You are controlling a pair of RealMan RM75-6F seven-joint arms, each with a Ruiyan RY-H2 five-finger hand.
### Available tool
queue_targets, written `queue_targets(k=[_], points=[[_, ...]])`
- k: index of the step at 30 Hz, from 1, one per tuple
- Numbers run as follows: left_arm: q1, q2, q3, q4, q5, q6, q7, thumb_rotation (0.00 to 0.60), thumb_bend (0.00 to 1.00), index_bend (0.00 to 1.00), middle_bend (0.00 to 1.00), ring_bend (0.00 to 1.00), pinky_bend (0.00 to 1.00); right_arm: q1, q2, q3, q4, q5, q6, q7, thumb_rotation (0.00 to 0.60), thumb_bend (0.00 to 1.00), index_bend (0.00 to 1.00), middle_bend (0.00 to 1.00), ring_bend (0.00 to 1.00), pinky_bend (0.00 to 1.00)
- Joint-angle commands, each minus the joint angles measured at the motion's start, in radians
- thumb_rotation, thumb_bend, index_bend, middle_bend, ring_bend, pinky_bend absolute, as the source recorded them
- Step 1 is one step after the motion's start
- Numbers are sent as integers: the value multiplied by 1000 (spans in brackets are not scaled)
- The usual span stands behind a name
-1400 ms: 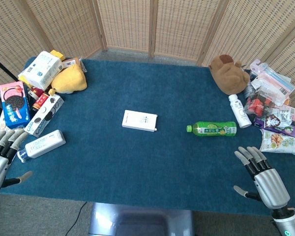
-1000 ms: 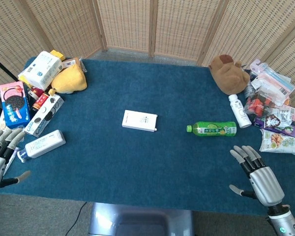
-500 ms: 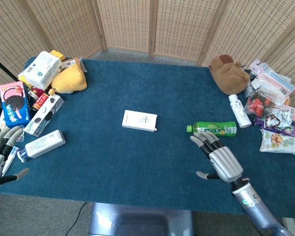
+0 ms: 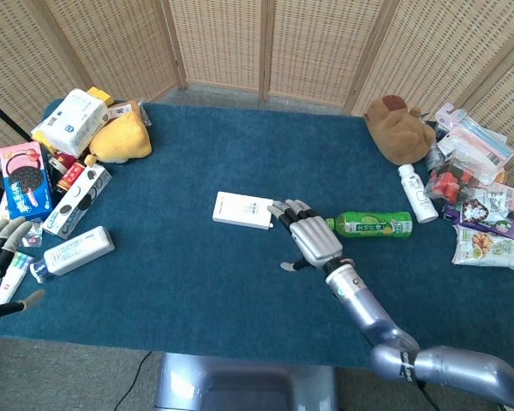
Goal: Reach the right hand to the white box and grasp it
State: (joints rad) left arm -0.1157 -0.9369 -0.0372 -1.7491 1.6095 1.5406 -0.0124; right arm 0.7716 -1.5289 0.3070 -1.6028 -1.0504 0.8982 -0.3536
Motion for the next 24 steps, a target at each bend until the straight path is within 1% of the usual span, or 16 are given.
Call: queue_targets(k=[1, 4, 8, 14, 20, 24], points=[[-3, -2, -2, 5, -8, -8, -3, 600, 0, 0, 0, 0, 0, 99, -91, 43, 117, 114, -37, -95, 600, 0, 0, 0, 0, 0], [-5, -4, -3, 10, -16, -15, -3, 600, 0, 0, 0, 0, 0, 144, -130, 54, 193, 175, -47, -124, 600, 0, 0, 0, 0, 0], [-6, -10, -6, 17, -29, -23, 10, 600, 0, 0, 0, 0, 0, 198, -173, 46, 295, 254, -48, -199, 600, 0, 0, 0, 0, 0], [-12, -20, -11, 19, -42, -35, 24, 600, 0, 0, 0, 0, 0, 266, -248, 53, 394, 387, -50, -275, 600, 0, 0, 0, 0, 0], [-13, -24, -16, 27, -65, -44, 25, 600, 0, 0, 0, 0, 0, 326, -328, 60, 505, 470, -73, -306, 600, 0, 0, 0, 0, 0], [-16, -26, -19, 35, -81, -56, 22, 600, 0, 0, 0, 0, 0, 353, -364, 65, 557, 495, -88, -311, 600, 0, 0, 0, 0, 0]])
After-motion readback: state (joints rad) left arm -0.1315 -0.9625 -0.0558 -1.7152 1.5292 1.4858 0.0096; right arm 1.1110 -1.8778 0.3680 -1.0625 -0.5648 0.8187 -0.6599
